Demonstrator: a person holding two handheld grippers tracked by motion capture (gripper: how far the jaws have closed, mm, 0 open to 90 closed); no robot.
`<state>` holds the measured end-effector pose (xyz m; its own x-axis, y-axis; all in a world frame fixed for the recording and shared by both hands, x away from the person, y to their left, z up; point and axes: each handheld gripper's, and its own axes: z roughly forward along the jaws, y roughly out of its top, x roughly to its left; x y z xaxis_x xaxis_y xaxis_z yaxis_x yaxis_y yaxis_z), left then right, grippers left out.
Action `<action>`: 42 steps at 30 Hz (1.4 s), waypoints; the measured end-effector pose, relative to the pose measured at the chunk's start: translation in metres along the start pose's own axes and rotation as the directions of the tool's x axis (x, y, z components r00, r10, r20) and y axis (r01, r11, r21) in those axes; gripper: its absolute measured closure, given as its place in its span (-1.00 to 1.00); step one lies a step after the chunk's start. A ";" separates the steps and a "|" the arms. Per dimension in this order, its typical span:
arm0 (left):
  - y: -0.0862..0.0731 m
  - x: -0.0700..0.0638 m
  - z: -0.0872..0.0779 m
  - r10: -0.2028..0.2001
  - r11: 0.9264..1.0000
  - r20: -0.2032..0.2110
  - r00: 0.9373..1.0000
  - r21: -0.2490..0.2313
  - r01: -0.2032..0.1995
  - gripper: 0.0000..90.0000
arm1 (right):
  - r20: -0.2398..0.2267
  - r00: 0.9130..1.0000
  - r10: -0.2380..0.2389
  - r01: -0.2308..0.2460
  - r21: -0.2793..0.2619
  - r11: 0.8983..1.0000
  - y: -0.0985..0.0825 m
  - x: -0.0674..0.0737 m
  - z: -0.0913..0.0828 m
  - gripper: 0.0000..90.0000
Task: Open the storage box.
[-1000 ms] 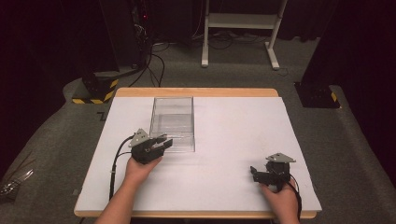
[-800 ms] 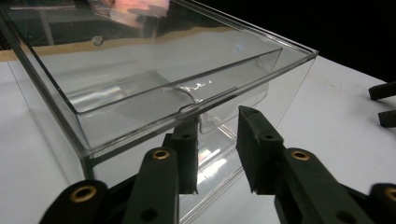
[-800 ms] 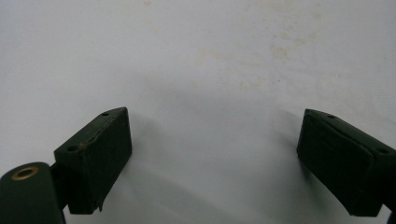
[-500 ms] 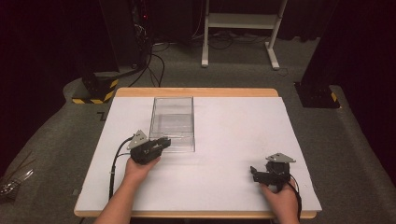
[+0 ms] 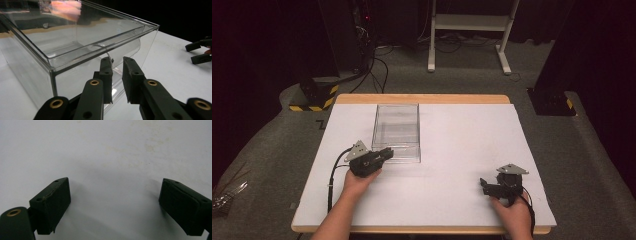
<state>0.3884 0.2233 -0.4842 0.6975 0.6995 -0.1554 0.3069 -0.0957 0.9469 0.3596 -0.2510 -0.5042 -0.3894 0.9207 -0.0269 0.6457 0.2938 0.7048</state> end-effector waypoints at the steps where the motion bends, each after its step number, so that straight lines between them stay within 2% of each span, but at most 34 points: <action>1: 0.000 0.000 -0.001 -0.002 1.000 0.003 1.000 -0.001 0.002 0.74 | 0.000 1.000 0.000 0.000 0.000 1.000 0.000 0.000 0.000 -0.77; 30: -0.013 -0.018 -0.022 -0.005 1.000 0.054 0.999 -0.019 0.006 0.79 | -0.001 1.000 -0.001 0.001 -0.001 1.000 0.000 0.000 0.000 -0.76; 42: -0.015 -0.025 -0.030 -0.008 1.000 0.069 0.998 -0.010 0.009 0.81 | -0.001 1.000 0.000 0.000 0.000 1.000 0.000 0.000 0.000 -0.76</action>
<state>0.3470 0.2285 -0.4863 0.7383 0.6494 -0.1820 0.3062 -0.0824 0.9484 0.3596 -0.2511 -0.5041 -0.3905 0.9202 -0.0262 0.6456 0.2941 0.7048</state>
